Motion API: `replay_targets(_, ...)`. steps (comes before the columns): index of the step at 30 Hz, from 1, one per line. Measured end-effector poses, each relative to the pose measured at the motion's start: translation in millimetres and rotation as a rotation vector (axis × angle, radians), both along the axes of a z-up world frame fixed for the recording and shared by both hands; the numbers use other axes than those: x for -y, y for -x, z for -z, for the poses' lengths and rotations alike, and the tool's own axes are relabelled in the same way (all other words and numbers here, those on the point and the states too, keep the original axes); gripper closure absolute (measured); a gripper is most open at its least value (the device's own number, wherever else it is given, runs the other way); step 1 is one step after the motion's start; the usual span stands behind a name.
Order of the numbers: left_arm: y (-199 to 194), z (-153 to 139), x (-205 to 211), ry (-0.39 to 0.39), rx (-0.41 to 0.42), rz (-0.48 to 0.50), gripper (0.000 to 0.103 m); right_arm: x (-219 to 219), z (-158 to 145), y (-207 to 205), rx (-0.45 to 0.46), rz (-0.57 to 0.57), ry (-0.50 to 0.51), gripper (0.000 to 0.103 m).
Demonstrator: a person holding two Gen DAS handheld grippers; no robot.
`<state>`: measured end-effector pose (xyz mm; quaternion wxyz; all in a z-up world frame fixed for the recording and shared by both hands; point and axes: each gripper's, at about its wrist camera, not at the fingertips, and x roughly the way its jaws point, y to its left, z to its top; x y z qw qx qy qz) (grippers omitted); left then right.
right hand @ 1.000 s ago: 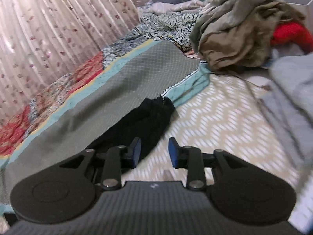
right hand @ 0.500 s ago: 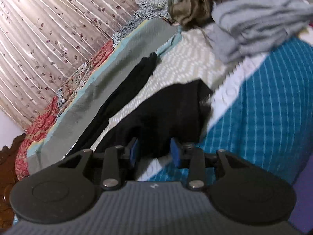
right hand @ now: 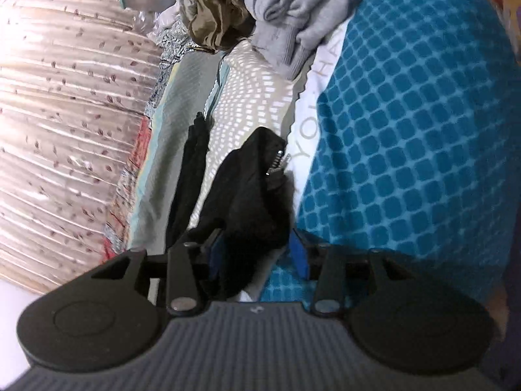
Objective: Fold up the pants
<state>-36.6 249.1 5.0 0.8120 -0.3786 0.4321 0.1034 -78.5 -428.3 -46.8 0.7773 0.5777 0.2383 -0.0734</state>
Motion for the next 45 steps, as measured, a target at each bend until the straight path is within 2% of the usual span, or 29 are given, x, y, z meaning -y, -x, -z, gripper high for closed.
replay_targets(1,-2.6,-0.7,0.1,-0.013,-0.008,0.001,0.031,-0.9,-0.1,-4.2,0.004,0.002,0.003,0.056)
replay_targets(2,-4.5,-1.3,0.8,-0.03,-0.016,0.001,0.052,-2.6,-3.0,-10.2,-0.001,-0.001,0.028,0.058)
replay_targets(3,-6.4,-1.1,0.9,-0.043,-0.029,0.003,0.062,-3.2,-6.2,-15.5,-0.007,-0.014,0.058,0.071)
replay_targets(4,-7.7,-0.7,-0.1,-0.05,-0.045,0.003,0.077,-4.4,-13.7,-21.7,-0.018,-0.031,0.11,0.077)
replay_targets(5,-8.0,-0.8,-1.7,-0.051,-0.054,0.002,0.087,-4.9,-28.8,-25.1,-0.018,-0.034,0.197,0.078)
replay_targets(8,0.6,-7.1,-5.4,-0.053,-0.037,0.017,0.091,8.4,-73.6,-6.3,0.111,0.064,0.404,0.079)
replay_targets(10,4.6,-12.4,-6.4,-0.079,-0.035,0.024,0.091,24.3,-91.9,6.6,0.145,0.136,0.47,0.078)
replay_targets(12,8.0,-13.7,-9.4,-0.082,-0.042,0.019,0.091,37.8,-95.7,11.7,0.092,0.167,0.542,0.078)
replay_targets(14,10.6,-13.3,-12.9,-0.08,-0.048,0.006,0.091,46.2,-81.2,13.2,-0.018,0.186,0.568,0.075)
replay_targets(15,11.2,-12.9,-14.3,-0.081,-0.053,0.0,0.091,47.6,-72.9,13.9,-0.066,0.193,0.569,0.068)
replay_targets(17,12.4,-12.8,-17.5,-0.085,-0.066,-0.01,0.081,46.6,-57.7,24.2,-0.153,0.252,0.574,0.066)
replay_targets(18,13.8,-14.1,-17.9,-0.087,-0.065,-0.011,0.076,46.3,-52.7,30.6,-0.152,0.259,0.543,0.06)
replay_targets(20,16.5,-19.3,-17.4,-0.114,-0.052,-0.007,0.055,47.8,-46.0,45.2,-0.123,0.259,0.469,0.058)
replay_targets(24,19.7,-31.6,-18.2,-0.128,-0.014,0.012,0.052,27.4,-62.2,51.5,-0.079,0.236,0.501,0.058)
replay_targets(26,23.1,-44.9,-17.7,-0.142,0.033,0.013,0.052,13.9,-77.2,35.3,-0.047,0.206,0.528,0.058)
replay_targets(30,17.4,-76.4,-16.1,-0.261,0.115,0.013,0.051,-12.2,-96.3,10.0,0.032,0.113,0.563,0.058)
replay_targets(33,-13.9,-98.4,-8.1,-0.399,0.139,0.058,0.043,-33.0,-102.9,-15.3,0.053,0.028,0.583,0.058)
replay_targets(35,-42.4,-108.5,-2.2,-0.451,0.16,0.096,0.037,-42.8,-101.8,-31.2,0.047,-0.011,0.58,0.058)
replay_targets(36,-61.2,-112.1,1.4,-0.466,0.161,0.113,0.036,-46.5,-100.1,-38.8,0.043,-0.025,0.575,0.058)
replay_targets(38,-100.0,-114.1,7.7,-0.447,0.153,0.147,0.026,-50.6,-96.6,-58.0,0.033,-0.055,0.559,0.058)
replay_targets(40,-141.9,-111.5,14.6,-0.419,0.136,0.171,0.024,-52.8,-96.2,-76.1,0.026,-0.078,0.549,0.058)
replay_targets(41,-163.7,-107.9,19.1,-0.43,0.122,0.187,0.023,-52.3,-96.6,-89.7,0.018,-0.09,0.546,0.058)
replay_targets(42,-184.3,-104.1,27.1,-0.483,0.112,0.206,0.022,-54.5,-98.3,-100.5,0.007,-0.097,0.544,0.058)
replay_targets(43,-198.3,-101.6,35.9,-0.57,0.107,0.218,0.02,-52.7,-100.0,-118.1,-0.012,-0.11,0.542,0.058)
replay_targets(45,-222.0,-91.0,58.3,-0.824,0.115,0.257,0.014,-47.3,-103.3,-147.8,-0.041,-0.125,0.532,0.058)
